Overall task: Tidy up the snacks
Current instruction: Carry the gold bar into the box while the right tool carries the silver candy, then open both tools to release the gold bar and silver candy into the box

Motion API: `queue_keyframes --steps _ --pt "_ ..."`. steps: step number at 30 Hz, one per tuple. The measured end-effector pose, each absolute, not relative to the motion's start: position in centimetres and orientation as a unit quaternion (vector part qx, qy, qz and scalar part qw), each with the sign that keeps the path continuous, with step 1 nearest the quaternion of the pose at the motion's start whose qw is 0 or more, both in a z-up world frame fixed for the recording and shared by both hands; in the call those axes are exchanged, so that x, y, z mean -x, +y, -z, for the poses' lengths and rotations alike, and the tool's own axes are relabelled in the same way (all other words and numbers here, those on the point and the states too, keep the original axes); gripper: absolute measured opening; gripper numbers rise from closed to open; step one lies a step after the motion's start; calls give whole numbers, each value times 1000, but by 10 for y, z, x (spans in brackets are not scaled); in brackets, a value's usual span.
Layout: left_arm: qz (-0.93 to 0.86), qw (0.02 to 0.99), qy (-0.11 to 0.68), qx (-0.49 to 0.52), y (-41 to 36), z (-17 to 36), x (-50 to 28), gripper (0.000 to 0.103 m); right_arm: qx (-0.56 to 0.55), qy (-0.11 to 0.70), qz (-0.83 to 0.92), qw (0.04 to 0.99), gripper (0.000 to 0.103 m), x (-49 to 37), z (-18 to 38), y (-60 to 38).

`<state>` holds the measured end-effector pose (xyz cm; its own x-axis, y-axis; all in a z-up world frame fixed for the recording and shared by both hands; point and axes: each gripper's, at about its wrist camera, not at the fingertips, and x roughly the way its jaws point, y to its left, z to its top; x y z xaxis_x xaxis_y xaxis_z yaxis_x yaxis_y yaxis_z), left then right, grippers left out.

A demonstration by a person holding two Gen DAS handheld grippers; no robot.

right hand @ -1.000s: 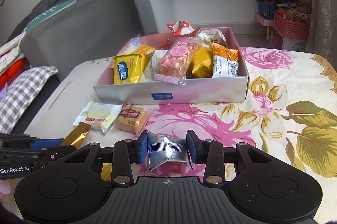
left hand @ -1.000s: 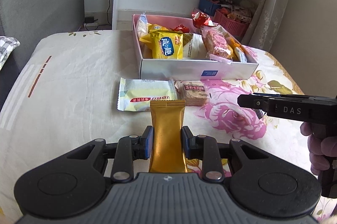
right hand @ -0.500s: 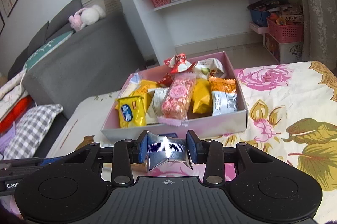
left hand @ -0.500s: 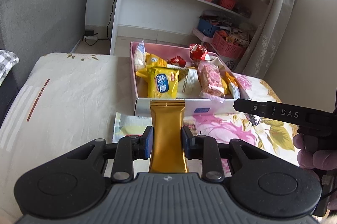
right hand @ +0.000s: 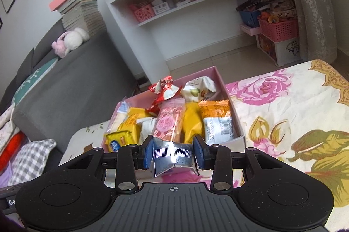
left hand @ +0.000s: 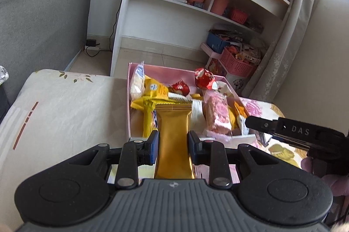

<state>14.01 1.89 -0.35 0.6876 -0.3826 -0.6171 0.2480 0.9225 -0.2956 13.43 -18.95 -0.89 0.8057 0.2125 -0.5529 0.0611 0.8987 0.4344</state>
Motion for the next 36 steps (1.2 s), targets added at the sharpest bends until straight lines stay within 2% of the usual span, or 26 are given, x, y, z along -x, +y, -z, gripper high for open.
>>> queue_keyframes --steps 16,33,36 --pt "162 918 334 140 9 14 -217 26 -276 291 -64 914 37 -203 4 -184" --pt "152 921 338 122 5 32 -236 26 -253 290 -85 919 38 -236 11 -160" --pt "150 919 342 123 7 34 -237 29 -249 289 -76 921 41 -235 12 -160"
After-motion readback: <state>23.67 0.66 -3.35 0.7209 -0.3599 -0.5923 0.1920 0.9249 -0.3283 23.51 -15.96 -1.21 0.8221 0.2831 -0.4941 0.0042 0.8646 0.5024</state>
